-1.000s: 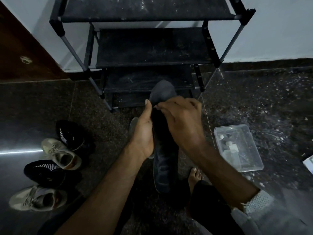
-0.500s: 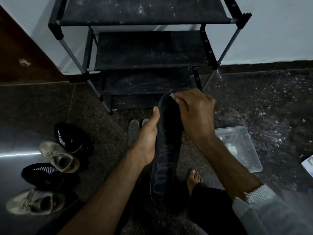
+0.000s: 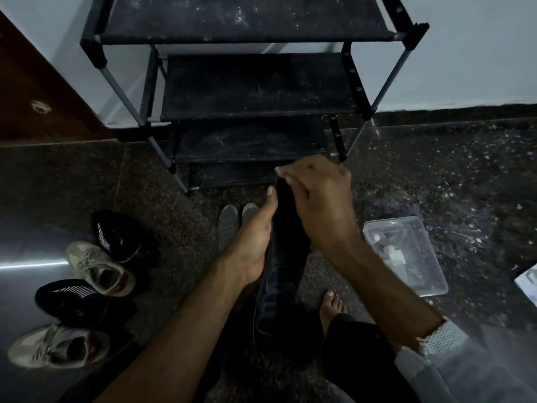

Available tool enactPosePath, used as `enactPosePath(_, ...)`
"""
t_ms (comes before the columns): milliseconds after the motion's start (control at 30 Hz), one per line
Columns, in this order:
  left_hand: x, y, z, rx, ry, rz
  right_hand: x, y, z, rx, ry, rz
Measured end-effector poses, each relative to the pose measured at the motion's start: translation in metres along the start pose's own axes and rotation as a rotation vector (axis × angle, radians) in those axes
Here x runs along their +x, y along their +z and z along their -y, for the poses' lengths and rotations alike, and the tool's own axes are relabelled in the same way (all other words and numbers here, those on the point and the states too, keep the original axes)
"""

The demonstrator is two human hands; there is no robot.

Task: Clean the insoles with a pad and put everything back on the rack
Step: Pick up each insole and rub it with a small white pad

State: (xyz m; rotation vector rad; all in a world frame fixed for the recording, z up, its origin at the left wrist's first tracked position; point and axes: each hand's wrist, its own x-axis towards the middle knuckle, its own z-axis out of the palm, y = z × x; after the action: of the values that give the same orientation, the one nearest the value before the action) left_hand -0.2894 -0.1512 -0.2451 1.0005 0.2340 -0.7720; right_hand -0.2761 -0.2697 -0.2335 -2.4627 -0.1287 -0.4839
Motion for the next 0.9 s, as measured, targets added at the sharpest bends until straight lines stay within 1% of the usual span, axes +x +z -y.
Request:
enactPosePath(67, 0.001, -0.002, -0.001, -0.007, 0.000, -0.024, -0.008, 0.002, 0.015, -0.014, -0.069, 0.056)
enactPosePath(133, 0.000, -0.002, -0.002, 0.008, 0.006, -0.034, -0.004, -0.002, 0.013, -0.018, -0.085, 0.059)
enactPosePath(267, 0.000, -0.001, -0.001, 0.041, 0.006, -0.027, 0.009, -0.011, -0.024, 0.013, 0.031, -0.078)
enactPosePath(300, 0.000, -0.001, -0.001, 0.039, 0.004, -0.029, 0.007, -0.011, -0.026, 0.012, 0.042, -0.089)
enactPosePath(333, 0.000, -0.001, -0.002, 0.036, 0.006, -0.026, 0.004, -0.009, -0.022, 0.007, 0.020, -0.090)
enactPosePath(433, 0.000, -0.003, -0.005, -0.019, 0.021, -0.041, -0.003, -0.002, 0.006, 0.014, -0.142, -0.072)
enactPosePath(500, 0.001, -0.005, -0.007, -0.051, 0.030, -0.054, -0.002, 0.000, 0.012, 0.040, -0.179, -0.049)
enactPosePath(533, 0.001, -0.006, -0.008, -0.062, 0.030, -0.054, 0.000, 0.000, 0.008, 0.061, -0.155, -0.056)
enactPosePath(567, 0.001, -0.006, -0.009, -0.072, 0.027, -0.050, 0.002, -0.002, 0.001, 0.098, -0.094, -0.065)
enactPosePath(633, 0.002, -0.008, -0.010, -0.088, 0.032, -0.064, 0.002, -0.009, -0.012, 0.207, 0.087, -0.073)
enactPosePath(700, 0.003, -0.010, -0.013, -0.117, 0.053, -0.096, 0.000, -0.016, -0.016, 0.233, 0.177, -0.081)
enactPosePath(800, 0.003, -0.012, -0.015, -0.147, 0.083, -0.125, -0.003, -0.017, -0.008, 0.229, 0.149, -0.058)
enactPosePath(900, 0.004, -0.011, -0.014, -0.176, 0.093, -0.115, -0.010, -0.004, 0.011, 0.175, 0.024, -0.024)
